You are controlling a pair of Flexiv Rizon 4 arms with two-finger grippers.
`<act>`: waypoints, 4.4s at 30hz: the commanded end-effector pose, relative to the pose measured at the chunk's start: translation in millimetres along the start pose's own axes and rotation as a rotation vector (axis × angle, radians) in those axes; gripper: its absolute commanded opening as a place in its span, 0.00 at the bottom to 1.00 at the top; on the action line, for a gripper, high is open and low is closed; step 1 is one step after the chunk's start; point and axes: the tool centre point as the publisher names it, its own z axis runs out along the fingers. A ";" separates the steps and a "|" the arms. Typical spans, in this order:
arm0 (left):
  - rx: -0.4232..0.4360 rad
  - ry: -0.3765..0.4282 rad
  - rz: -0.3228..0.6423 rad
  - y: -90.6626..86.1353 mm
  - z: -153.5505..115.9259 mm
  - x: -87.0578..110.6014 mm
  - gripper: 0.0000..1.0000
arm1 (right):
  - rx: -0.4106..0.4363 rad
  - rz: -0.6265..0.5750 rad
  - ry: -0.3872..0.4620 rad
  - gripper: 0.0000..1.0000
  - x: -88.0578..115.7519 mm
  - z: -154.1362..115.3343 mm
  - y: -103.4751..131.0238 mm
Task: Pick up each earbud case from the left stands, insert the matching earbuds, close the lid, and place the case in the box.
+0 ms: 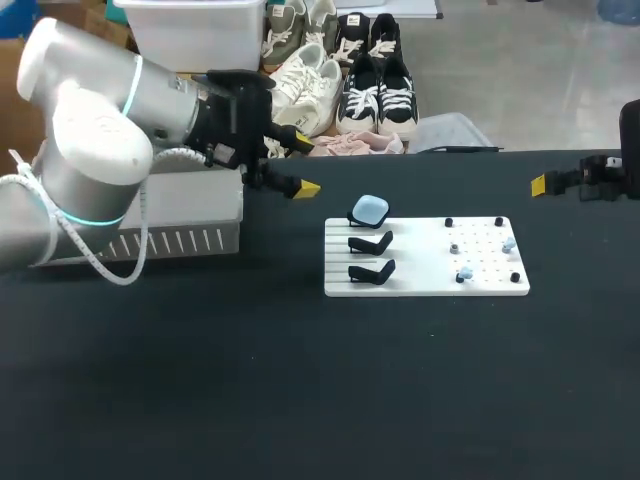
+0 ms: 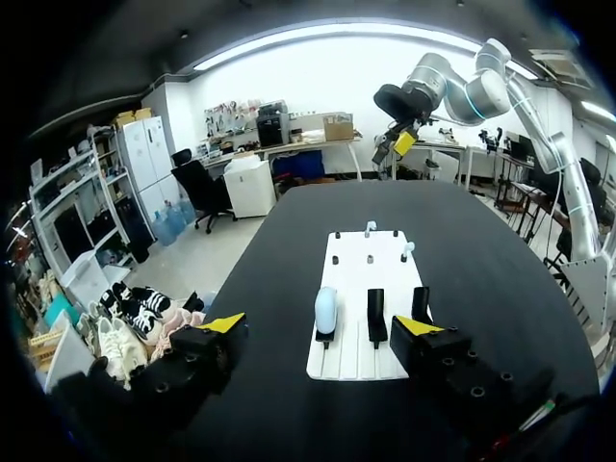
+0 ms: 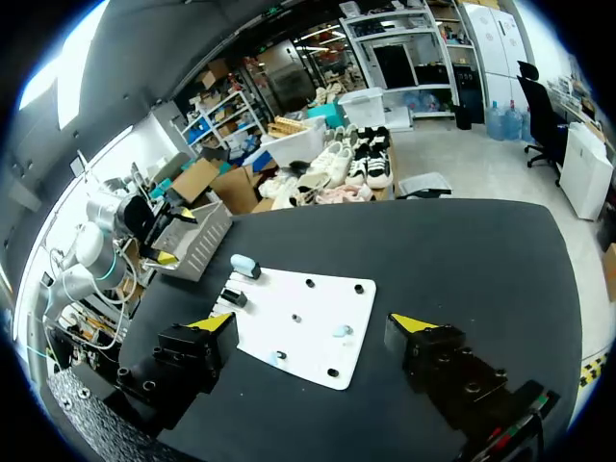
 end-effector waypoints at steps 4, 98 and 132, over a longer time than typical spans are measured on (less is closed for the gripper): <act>0.005 -0.037 0.015 -3.2 20.8 3.8 1.00 | 0.000 0.000 0.000 1.00 0.0 0.0 0.0; 0.078 0.040 -0.095 4.7 118.3 39.2 0.86 | 0.000 0.000 0.000 1.00 0.0 0.0 0.0; 0.097 0.043 -0.103 0.9 123.2 39.7 0.51 | 0.000 0.000 0.000 1.00 0.0 0.0 0.0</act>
